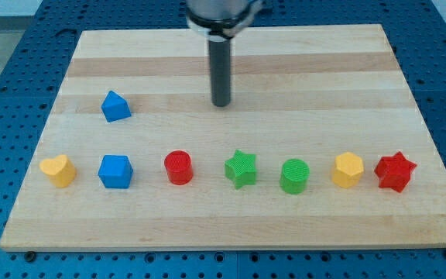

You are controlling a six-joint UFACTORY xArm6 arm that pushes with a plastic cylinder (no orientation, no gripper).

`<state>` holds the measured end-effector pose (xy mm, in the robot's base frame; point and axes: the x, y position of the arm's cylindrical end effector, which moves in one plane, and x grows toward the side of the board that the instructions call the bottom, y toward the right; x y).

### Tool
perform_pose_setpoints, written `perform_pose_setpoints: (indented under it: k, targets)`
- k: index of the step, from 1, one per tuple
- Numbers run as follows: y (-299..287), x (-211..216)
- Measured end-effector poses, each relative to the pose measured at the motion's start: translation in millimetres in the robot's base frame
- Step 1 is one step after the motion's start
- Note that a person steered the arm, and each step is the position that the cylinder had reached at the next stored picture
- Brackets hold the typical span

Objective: Push the blue triangle closer to the yellow heart

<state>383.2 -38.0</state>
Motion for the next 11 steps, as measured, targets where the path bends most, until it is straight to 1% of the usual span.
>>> perform_pose_setpoints:
  k: [3, 5, 6, 7, 9, 11]
  targets:
    - [-150.7, -1.2]
    - [-208.0, -6.1]
    - [-208.4, -6.1]
    - [-207.8, -22.9]
    - [-174.7, -25.8]
    - [-191.8, 35.9]
